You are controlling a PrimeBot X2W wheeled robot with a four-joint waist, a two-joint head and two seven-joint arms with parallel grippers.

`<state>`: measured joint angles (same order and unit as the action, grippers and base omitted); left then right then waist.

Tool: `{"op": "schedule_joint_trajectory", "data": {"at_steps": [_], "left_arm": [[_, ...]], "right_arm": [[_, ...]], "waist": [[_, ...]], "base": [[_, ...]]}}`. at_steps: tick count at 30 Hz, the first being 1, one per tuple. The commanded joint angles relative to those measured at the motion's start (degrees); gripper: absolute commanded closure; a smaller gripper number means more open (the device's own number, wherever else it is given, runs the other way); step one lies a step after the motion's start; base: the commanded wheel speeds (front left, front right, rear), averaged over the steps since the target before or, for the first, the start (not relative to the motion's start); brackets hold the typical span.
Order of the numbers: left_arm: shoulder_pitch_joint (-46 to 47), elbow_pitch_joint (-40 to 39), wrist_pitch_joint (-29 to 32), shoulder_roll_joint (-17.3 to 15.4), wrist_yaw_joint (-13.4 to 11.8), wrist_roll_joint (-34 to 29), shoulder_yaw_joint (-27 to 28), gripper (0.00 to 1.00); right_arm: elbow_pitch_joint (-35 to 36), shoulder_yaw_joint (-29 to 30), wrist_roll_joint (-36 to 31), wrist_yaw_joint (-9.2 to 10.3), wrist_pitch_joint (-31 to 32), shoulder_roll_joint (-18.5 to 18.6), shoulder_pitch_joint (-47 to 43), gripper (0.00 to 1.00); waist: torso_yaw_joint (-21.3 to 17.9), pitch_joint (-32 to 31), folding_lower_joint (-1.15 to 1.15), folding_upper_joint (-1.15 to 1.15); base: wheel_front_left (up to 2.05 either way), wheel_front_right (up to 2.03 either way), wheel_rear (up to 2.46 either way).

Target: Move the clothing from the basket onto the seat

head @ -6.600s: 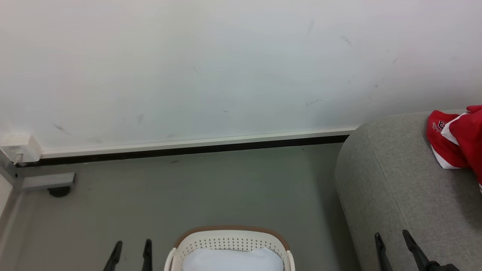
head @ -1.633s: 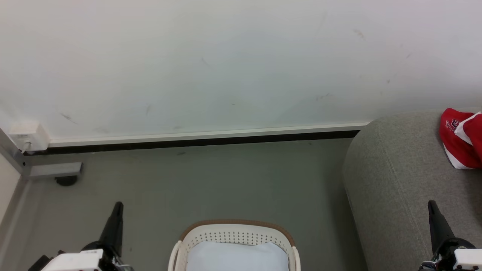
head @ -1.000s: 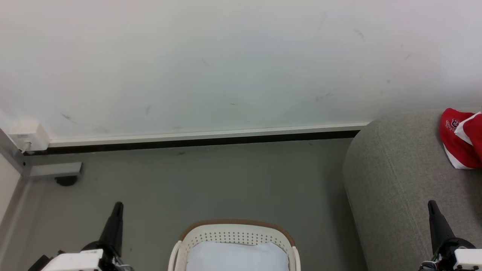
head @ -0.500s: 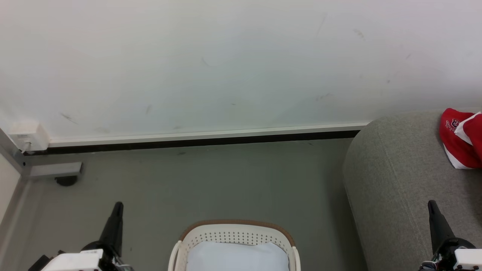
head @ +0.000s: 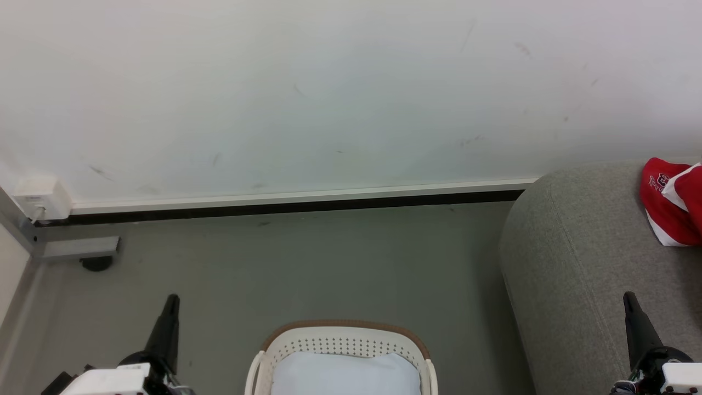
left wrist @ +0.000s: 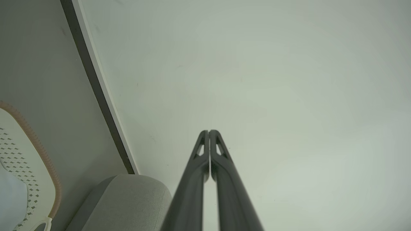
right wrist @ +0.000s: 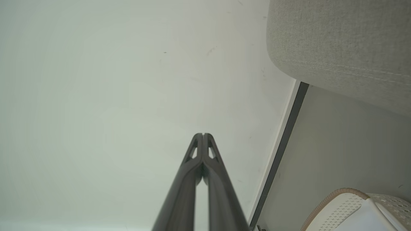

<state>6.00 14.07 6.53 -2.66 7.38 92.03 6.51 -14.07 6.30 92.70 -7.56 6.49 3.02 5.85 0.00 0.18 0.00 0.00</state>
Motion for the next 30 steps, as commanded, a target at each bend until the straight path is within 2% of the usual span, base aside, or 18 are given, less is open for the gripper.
{"op": "schedule_joint_trajectory", "data": {"at_steps": [1, 30], "left_arm": [[0.56, 0.01, 0.22, -0.4, 0.27, 0.7, 0.14, 1.0], [0.56, 0.0, 0.21, -0.39, 0.27, 0.71, 0.13, 1.0]], "right_arm": [[0.19, 0.24, -0.29, 0.14, 0.05, 0.04, 0.7, 1.0], [0.19, 0.32, -0.4, 0.14, 0.16, -0.02, 0.71, 1.0]], "waist": [[0.0, 0.0, 0.0, 0.0], [0.0, 0.0, 0.0, 0.0]], "base": [[0.0, 0.0, 0.0], [0.0, 0.0, 0.0]]}}
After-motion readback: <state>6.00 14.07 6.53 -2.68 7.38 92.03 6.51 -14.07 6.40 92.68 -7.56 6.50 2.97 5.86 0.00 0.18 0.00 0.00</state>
